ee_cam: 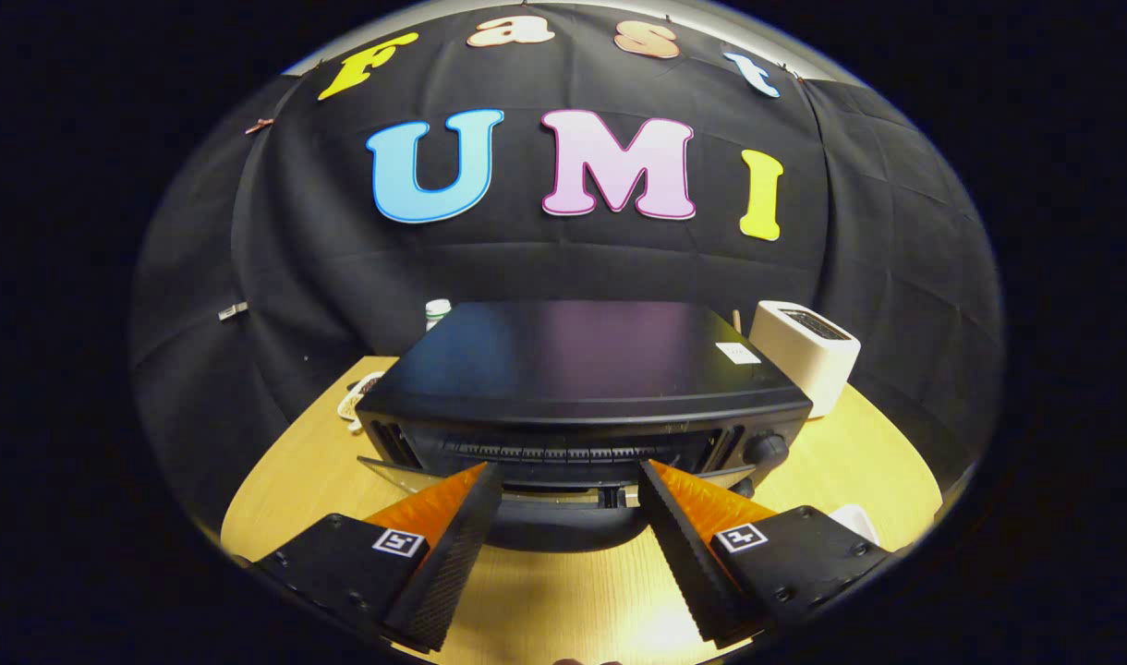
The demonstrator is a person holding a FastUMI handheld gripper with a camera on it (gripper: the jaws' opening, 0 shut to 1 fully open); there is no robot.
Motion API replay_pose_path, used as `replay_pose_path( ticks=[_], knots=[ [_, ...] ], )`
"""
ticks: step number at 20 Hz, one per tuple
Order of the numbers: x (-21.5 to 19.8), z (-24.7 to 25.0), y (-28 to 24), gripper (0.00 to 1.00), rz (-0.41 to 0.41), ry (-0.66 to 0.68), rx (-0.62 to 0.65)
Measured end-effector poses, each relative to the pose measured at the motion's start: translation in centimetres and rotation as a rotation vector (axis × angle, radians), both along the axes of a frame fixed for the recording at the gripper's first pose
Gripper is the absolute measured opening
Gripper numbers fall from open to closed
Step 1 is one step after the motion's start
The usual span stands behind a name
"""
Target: Open the toaster oven, put the food inside, and close the toaster oven door.
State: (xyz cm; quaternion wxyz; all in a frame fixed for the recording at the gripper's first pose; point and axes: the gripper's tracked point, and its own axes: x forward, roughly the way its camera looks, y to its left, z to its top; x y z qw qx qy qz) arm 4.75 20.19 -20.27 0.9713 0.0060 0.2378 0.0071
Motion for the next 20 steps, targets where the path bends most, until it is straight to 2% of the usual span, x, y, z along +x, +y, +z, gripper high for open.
replay_pose_path(
  ticks=[7,14,20],
  knots=[
    [-5.1,-2.8,0.0,0.98,0.025,0.076,-0.021],
    [-10.5,-10.0,-0.3,0.98,0.067,0.264,-0.019],
    [-11.5,-10.8,-0.8,0.98,0.178,0.268,-0.086]
  ],
)
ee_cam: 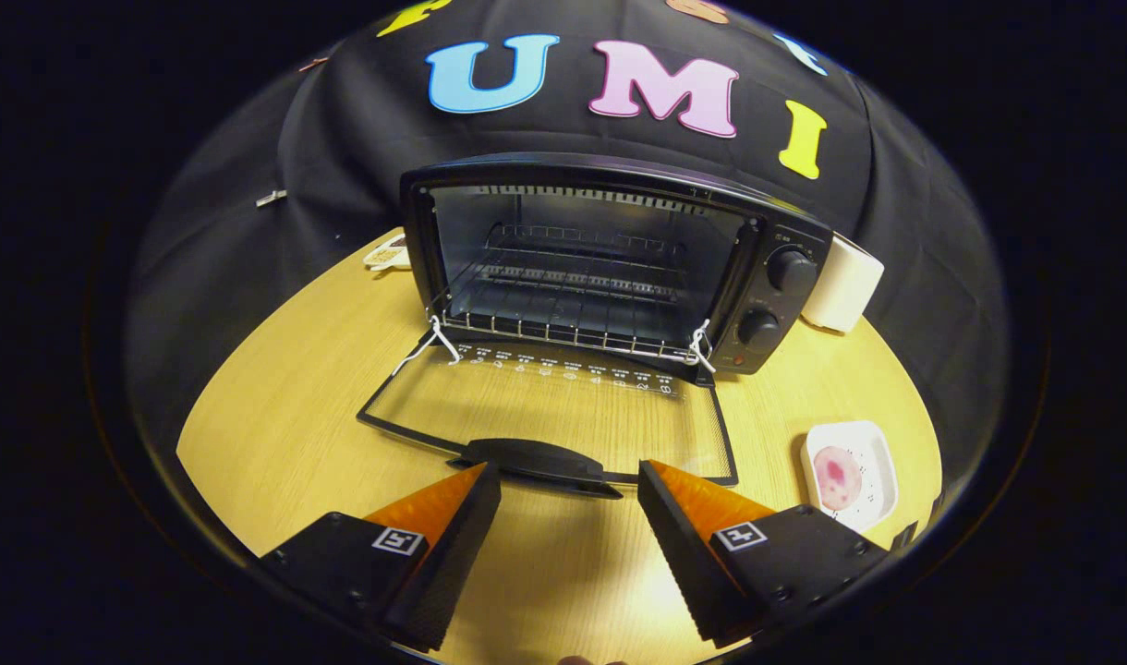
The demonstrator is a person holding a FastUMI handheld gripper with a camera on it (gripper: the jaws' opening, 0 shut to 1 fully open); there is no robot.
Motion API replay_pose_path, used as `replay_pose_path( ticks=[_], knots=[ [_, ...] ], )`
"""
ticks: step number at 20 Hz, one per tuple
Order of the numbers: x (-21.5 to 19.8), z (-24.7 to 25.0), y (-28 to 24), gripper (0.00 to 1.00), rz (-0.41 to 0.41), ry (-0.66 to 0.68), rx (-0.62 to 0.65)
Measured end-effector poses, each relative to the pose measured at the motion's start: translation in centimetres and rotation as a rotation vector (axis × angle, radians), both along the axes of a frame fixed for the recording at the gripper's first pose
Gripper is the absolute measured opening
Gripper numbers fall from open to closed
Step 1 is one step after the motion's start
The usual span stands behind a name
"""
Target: Open the toaster oven, put the food inside, and close the toaster oven door.
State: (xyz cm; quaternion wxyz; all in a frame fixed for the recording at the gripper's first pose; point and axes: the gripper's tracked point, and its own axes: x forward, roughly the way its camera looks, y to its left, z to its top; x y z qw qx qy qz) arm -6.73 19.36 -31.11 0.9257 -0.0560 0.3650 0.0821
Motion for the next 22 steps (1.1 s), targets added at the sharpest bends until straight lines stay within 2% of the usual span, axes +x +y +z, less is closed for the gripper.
replay_pose_path(
  ticks=[6,12,22],
  knots=[
    [-2.1,3.6,-3.3,0.99,0.036,-0.010,0.023],
    [-2.2,7.7,-11.0,0.99,0.022,-0.046,0.038],
    [2.1,9.8,-23.3,0.99,-0.070,-0.045,0.080]
  ],
)
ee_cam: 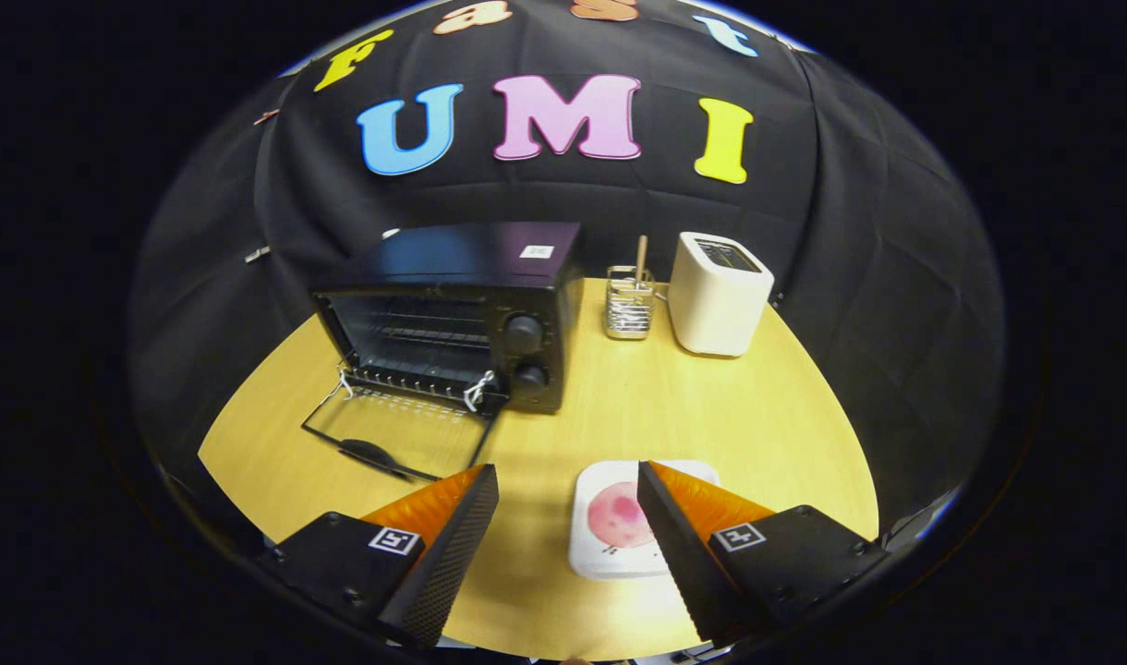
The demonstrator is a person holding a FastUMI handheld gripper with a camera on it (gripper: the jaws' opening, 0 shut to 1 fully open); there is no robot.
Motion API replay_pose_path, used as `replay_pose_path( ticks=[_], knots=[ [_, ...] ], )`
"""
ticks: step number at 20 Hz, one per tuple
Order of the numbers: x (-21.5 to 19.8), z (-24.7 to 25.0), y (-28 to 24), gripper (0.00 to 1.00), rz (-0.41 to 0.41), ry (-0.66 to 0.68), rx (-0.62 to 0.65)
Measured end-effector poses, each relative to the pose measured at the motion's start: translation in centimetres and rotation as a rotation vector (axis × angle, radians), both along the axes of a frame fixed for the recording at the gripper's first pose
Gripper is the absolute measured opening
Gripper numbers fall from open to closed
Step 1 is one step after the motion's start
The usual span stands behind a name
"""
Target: Open the toaster oven, put the food inside, and close the toaster oven door.
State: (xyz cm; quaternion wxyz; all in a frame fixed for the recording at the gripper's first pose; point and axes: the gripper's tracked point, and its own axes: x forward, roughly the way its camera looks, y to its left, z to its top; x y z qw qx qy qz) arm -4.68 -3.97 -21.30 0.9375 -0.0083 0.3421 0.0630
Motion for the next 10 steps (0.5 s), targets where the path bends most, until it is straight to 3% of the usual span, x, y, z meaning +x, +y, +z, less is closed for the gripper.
replay_pose_path(
  ticks=[10],
  knots=[
    [1.5,-3.5,-10.6,0.99,-0.032,0.114,0.046]
  ],
)
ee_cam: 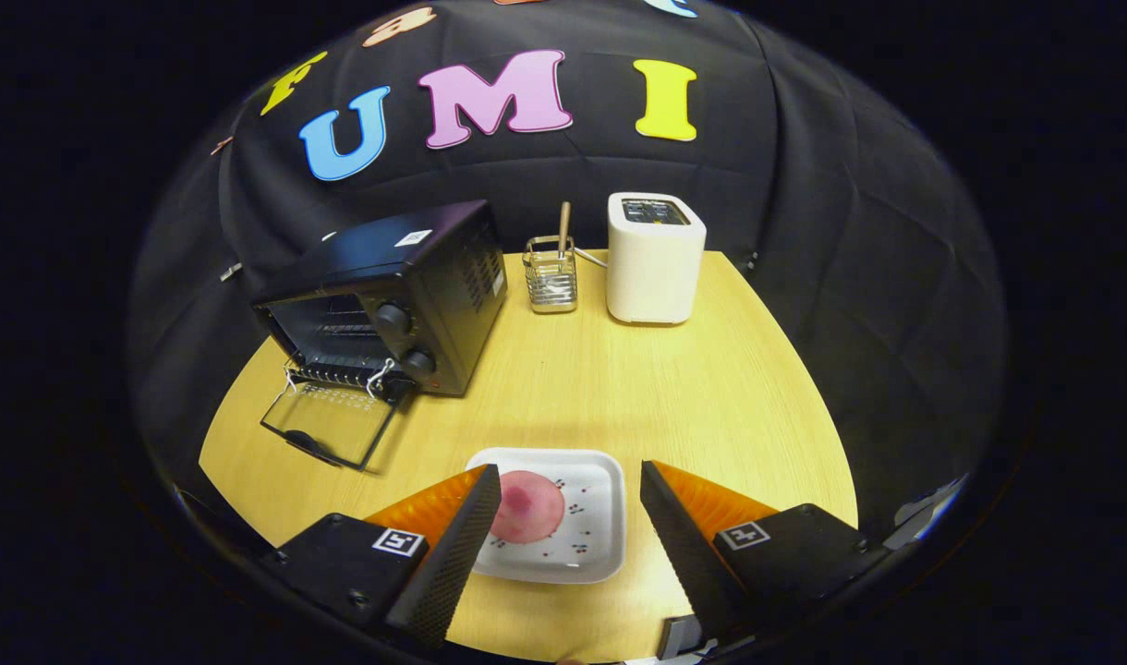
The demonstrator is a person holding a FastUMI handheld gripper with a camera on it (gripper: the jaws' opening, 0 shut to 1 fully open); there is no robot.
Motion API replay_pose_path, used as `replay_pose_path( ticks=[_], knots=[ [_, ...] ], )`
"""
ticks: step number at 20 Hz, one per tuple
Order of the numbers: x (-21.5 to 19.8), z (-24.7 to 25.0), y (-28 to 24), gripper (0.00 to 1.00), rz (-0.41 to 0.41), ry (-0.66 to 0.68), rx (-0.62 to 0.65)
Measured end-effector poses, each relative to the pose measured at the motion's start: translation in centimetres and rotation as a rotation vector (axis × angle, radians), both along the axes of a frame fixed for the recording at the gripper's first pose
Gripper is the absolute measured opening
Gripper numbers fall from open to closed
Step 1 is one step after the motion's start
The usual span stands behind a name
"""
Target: Open the toaster oven, put the food inside, and close the toaster oven door.
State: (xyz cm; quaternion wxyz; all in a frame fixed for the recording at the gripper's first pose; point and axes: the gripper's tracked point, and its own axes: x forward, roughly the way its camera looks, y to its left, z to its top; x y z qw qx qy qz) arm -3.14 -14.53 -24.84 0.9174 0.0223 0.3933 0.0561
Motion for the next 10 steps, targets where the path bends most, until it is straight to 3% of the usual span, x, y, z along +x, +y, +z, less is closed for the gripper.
replay_pose_path(
  ticks=[6,10],
  knots=[
    [0.0,-2.9,-1.8,0.99,0.101,0.073,0.031],
    [-0.7,-6.6,-3.0,0.99,0.124,0.162,0.015]
  ],
)
